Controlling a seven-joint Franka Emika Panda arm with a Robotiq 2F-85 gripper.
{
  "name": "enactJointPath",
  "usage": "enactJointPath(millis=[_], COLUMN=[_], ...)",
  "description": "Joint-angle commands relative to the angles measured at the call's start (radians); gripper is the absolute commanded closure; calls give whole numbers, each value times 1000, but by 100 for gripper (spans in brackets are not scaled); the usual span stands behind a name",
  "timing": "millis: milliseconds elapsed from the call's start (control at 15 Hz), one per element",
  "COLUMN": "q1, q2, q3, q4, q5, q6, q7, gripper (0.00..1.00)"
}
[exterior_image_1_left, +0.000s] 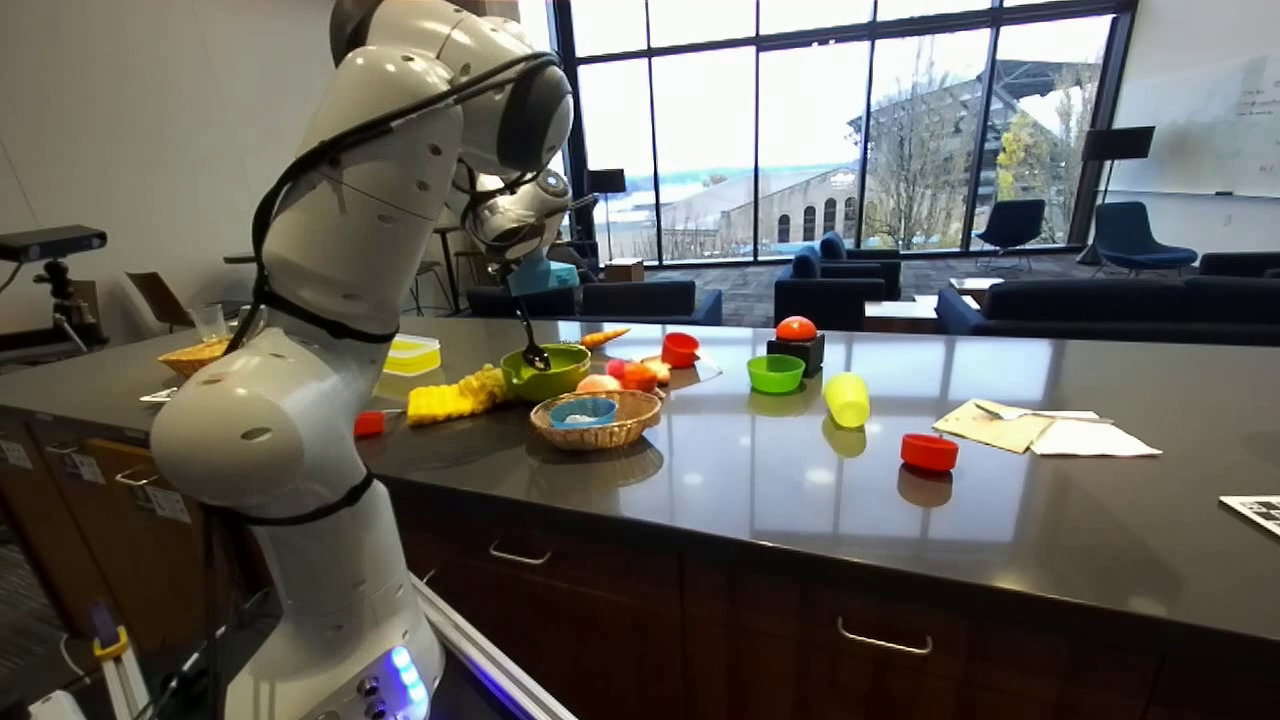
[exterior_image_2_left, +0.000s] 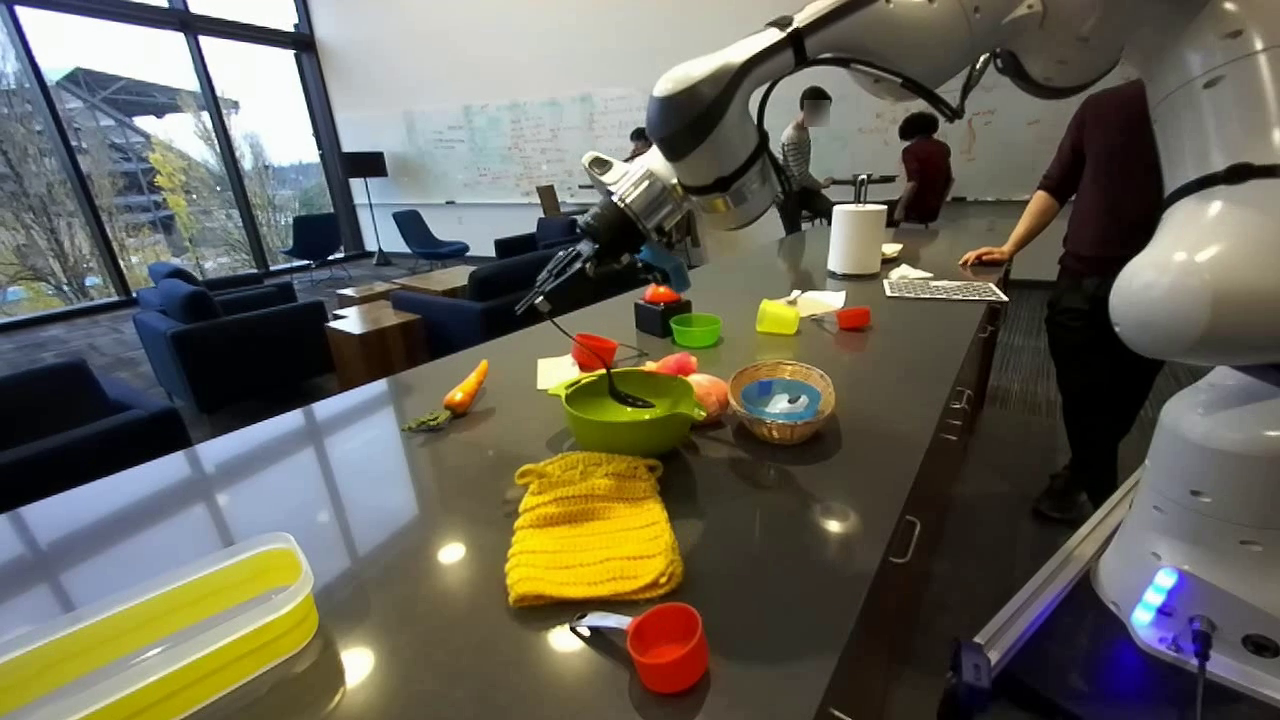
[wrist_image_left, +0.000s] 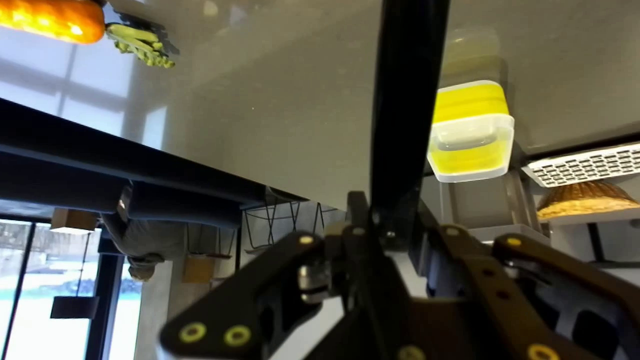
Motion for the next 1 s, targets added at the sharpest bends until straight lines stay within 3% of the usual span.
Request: enactJointPath(millis=[0, 133, 200, 400, 667, 933], q1=[-266, -404, -459, -540, -555, -527], q2=[97, 130, 186, 224, 232, 206], q3=[172, 228, 246, 251, 246, 250], q4=[-96, -153, -177, -200, -182, -171], q5=[49, 29, -53, -117, -155, -148], q6=[-92, -182, -214, -346, -469, -464], q7=[-173, -228, -204, -208, -178, -151], gripper=[95, 95, 95, 95, 95, 95])
